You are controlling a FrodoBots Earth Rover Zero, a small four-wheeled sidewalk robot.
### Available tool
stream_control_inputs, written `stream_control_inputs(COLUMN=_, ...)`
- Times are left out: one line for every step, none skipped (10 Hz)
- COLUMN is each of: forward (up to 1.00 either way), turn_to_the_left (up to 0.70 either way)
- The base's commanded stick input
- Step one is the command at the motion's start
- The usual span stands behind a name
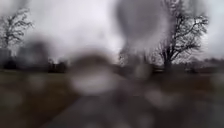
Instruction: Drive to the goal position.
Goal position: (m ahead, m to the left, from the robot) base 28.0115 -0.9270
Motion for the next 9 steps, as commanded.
stream_control_inputs(forward=0.85, turn_to_the_left=0.00)
stream_control_inputs(forward=0.85, turn_to_the_left=0.00)
stream_control_inputs(forward=0.85, turn_to_the_left=0.00)
stream_control_inputs(forward=0.85, turn_to_the_left=0.00)
stream_control_inputs(forward=0.85, turn_to_the_left=0.00)
stream_control_inputs(forward=0.85, turn_to_the_left=0.00)
stream_control_inputs(forward=0.85, turn_to_the_left=0.00)
stream_control_inputs(forward=0.85, turn_to_the_left=0.00)
stream_control_inputs(forward=0.85, turn_to_the_left=0.00)
